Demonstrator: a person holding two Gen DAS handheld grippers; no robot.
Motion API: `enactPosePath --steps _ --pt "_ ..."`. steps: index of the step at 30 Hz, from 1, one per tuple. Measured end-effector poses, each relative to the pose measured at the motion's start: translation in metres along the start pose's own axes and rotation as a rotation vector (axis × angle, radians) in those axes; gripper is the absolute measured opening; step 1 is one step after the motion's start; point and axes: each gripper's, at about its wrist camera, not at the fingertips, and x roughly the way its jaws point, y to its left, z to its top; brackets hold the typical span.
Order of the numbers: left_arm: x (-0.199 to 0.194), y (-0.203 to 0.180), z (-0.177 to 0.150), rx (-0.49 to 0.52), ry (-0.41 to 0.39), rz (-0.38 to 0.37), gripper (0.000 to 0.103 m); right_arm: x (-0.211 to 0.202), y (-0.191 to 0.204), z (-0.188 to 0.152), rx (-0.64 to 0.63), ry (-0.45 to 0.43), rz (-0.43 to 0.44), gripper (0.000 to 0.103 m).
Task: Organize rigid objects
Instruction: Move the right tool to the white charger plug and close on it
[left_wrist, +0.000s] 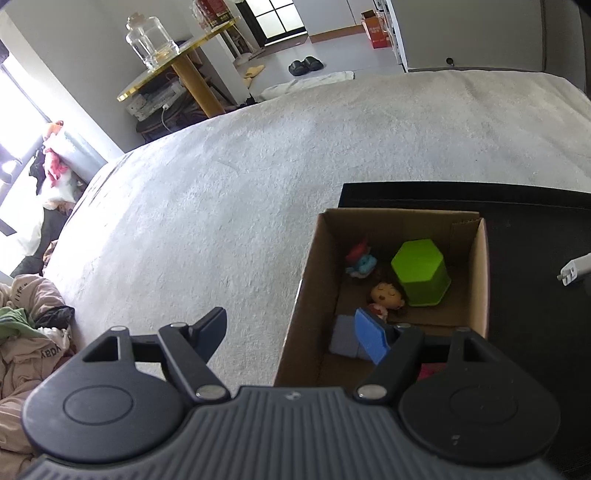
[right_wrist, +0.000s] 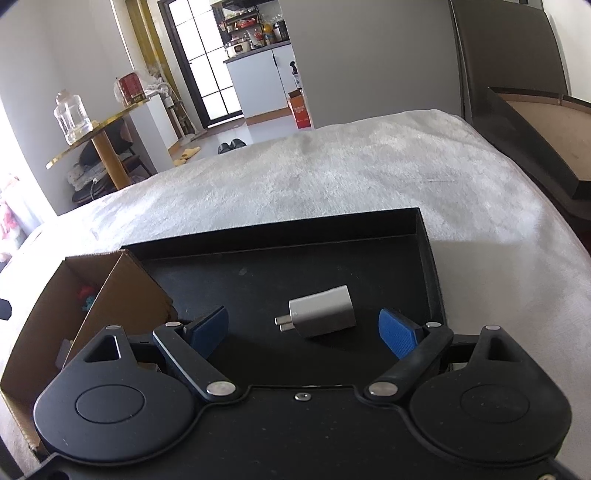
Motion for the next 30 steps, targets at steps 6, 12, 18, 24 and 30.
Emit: enactPosePath --steps 6,12,18,24,30 --pt "0.006 -0.016 0.005 0.042 0.005 0.012 0.075 0.014 0.002 0.000 -0.028 -0.012 -0.039 0.085" --pt "0.006 -0.028 0.011 0.067 -0.007 0.006 0.075 0.025 0.002 -0.001 -0.037 -0.015 -0.064 0.084" --pt "0.002 -0.033 0.012 0.093 -0.021 -0.005 0.075 0.038 0.004 -0.003 -0.071 -0.007 -0.088 0.078" --pt "-0.008 -0.021 0.010 0.065 -0.037 -0.019 0.075 0.043 0.010 -0.010 -0.125 0.012 -0.096 0.047" --pt "-0.017 -0.003 0.000 0.028 -0.045 -0.033 0.075 0.028 0.021 -0.016 -0.174 0.016 -0.082 0.046"
